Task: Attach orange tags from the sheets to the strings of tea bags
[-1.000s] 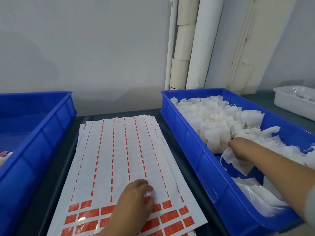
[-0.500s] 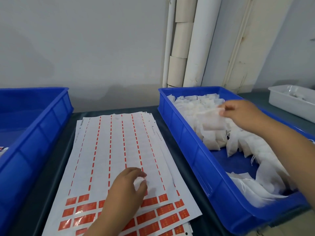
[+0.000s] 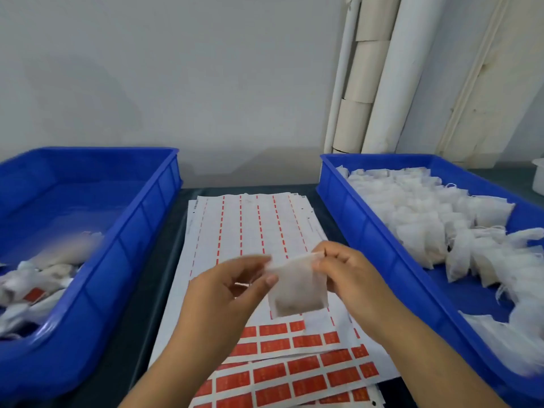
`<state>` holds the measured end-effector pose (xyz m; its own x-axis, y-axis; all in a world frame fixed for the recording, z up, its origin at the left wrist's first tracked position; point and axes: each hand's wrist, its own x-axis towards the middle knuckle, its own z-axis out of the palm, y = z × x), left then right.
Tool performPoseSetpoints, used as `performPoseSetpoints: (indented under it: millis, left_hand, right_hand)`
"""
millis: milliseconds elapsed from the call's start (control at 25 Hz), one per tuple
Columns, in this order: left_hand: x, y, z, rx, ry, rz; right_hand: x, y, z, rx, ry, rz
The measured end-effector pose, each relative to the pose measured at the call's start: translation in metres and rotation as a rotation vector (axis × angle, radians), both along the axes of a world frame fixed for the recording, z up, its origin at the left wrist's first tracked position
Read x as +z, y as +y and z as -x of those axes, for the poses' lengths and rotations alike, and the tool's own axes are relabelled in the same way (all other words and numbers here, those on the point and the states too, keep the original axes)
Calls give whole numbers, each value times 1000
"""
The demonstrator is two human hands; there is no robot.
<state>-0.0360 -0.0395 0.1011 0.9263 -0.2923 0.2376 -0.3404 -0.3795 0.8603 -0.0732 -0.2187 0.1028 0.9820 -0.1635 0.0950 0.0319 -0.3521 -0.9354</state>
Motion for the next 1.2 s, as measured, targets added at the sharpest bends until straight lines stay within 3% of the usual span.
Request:
performPoseSetpoints:
  millis: [120,400,560,640,720,960,1200]
  left_hand:
    - [-15,14,-6,73,-10,-135]
    - [-43,10,-19,-90,56,-446]
    - [-48,7,-21,-54,63,-360]
    - [-49,5,-22,-44,34,-342]
    - [-50,5,-23,-18,-15,-342]
    - [-48,13,-25,66,-201,-395]
    - [-40,19,-34,250,-324,-334]
  right_hand:
    - [-22,4,-6,-52,55,8]
    - [-54,8,-22,-135,171,41]
    - [-61,11,-21,-18,82,94]
    - [-63,20,-20,115,11,247]
    - [-63,30,-23,113,-22,339]
    - [-65,29,-27,-8,-105,293]
    - [-78,22,-24,-92,28,170]
